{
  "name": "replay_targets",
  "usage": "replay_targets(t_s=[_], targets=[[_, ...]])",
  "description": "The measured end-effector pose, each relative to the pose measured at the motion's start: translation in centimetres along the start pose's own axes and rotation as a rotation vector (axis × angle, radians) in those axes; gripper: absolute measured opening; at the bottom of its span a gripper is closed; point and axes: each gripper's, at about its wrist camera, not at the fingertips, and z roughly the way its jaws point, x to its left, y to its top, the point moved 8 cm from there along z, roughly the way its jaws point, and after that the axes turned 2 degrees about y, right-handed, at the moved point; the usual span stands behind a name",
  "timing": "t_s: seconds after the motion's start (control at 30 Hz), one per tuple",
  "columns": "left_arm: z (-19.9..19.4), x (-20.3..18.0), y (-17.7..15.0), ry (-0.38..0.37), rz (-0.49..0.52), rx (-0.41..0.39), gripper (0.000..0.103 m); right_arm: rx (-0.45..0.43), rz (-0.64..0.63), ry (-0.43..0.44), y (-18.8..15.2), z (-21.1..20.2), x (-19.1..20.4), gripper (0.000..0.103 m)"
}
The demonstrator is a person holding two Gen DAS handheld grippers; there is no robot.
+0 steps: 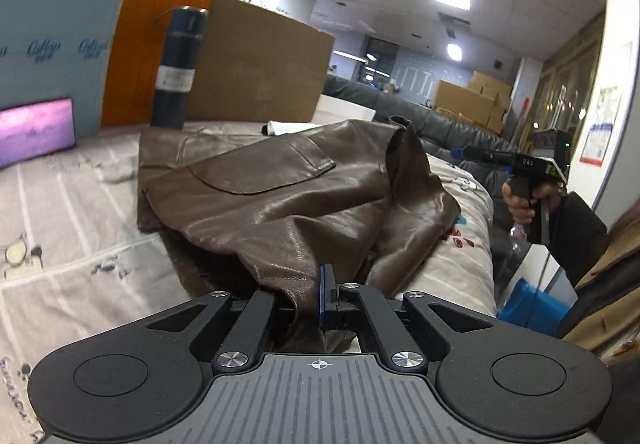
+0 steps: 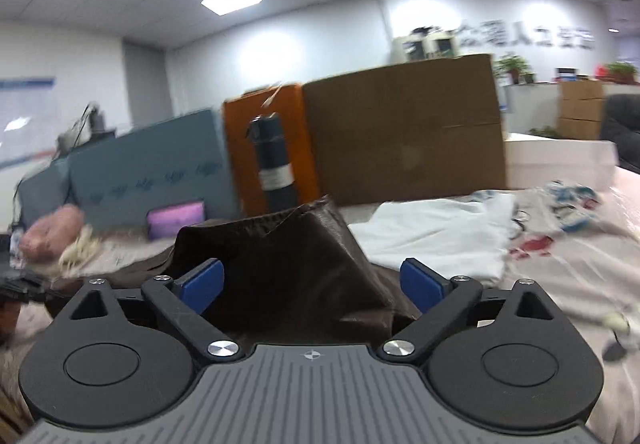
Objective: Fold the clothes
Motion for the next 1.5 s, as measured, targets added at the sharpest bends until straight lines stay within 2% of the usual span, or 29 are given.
replay_targets(t_s=[0.03, 0.13, 0.17, 0.2, 0.3, 0.37, 0.43, 0.57, 0.67, 0.7, 0.73, 0.77, 0.8, 0.83, 0.87, 0.9, 0.93, 1.07, 1.17, 1.2, 1.3, 1.5], targets=[[-0.2, 0.2, -0.1, 0.0, -0.016, -0.002, 0.002, 0.027, -0.029, 0.018, 0.3, 1.0, -0.1, 0.096], [-1.0, 1.0, 0.4, 0.009, -0.083, -0.043, 0.012, 0.069, -0.075, 0.049, 1.2, 3.8, -0.6, 0.096], [-1.3, 1.2, 0.6, 0.013, -0.106, -0.057, 0.019, 0.082, -0.074, 0.064, 1.3, 4.7, -0.9, 0.096], [-1.4, 1.8, 1.0, 0.009, -0.143, -0.079, 0.032, 0.095, -0.073, 0.081, 1.4, 5.5, -1.1, 0.096], [-1.2, 3.3, 2.4, -0.024, -0.235, -0.126, 0.059, 0.124, -0.085, 0.124, 1.3, 7.5, -1.4, 0.096], [-0.9, 4.4, 3.3, -0.044, -0.286, -0.146, 0.068, 0.139, -0.091, 0.148, 1.4, 8.7, -1.4, 0.096], [-0.5, 5.8, 4.0, -0.053, -0.338, -0.165, 0.07, 0.155, -0.101, 0.149, 1.2, 9.3, -1.5, 0.095], [0.6, 7.5, 5.7, -0.089, -0.404, -0.202, 0.07, 0.186, -0.124, 0.143, 0.6, 10.3, -1.6, 0.091], [2.1, 7.5, 5.8, -0.08, -0.386, -0.167, 0.066, 0.209, -0.141, 0.139, 0.3, 11.0, -1.7, 0.082], [2.6, 7.4, 5.8, -0.076, -0.379, -0.155, 0.05, 0.216, -0.146, 0.138, 0.1, 11.2, -1.8, 0.077], [2.9, 7.1, 5.9, -0.067, -0.347, -0.153, 0.037, 0.224, -0.152, 0.136, 0.0, 11.5, -1.8, 0.068], [3.2, 6.8, 5.9, -0.057, -0.312, -0.152, 0.017, 0.232, -0.157, 0.135, -0.1, 11.7, -1.9, 0.063], [3.4, 6.4, 6.0, -0.047, -0.276, -0.152, 0.007, 0.237, -0.164, 0.124, -0.2, 11.6, -1.8, 0.049], [2.8, 6.1, 6.5, -0.049, -0.257, -0.177, 0.004, 0.242, -0.17, 0.113, -0.2, 11.4, -1.8, 0.037], [2.2, 5.8, 7.1, -0.052, -0.24, -0.207, 0.002, 0.244, -0.181, 0.111, -0.1, 11.0, -1.5, 0.031], [1.5, 5.5, 7.7, -0.055, -0.222, -0.237, 0.001, 0.245, -0.192, 0.111, -0.1, 10.6, -1.2, 0.019], [0.8, 5.2, 8.3, -0.059, -0.205, -0.267, 0.001, 0.231, -0.2, 0.116, 0.2, 9.8, -0.8, 0.015], [-2.0, 4.0, 10.7, -0.072, -0.135, -0.386, 0.001, 0.104, -0.223, 0.144, 2.6, 4.8, 2.0, 0.011], [-4.6, 3.1, 11.5, -0.11, -0.111, -0.457, 0.001, -0.013, -0.243, 0.189, 4.2, -0.4, 5.4, 0.011], [-5.4, 2.7, 11.3, -0.132, -0.108, -0.474, 0.001, -0.03, -0.236, 0.203, 3.7, -1.9, 6.3, 0.011], [-7.6, 1.3, 8.9, -0.173, -0.097, -0.475, 0.001, -0.063, -0.207, 0.241, 1.3, -5.9, 8.6, 0.011], [-10.4, 0.1, 1.1, -0.131, -0.177, -0.342, 0.004, -0.11, -0.149, 0.323, -3.8, -13.5, 13.3, 0.011]])
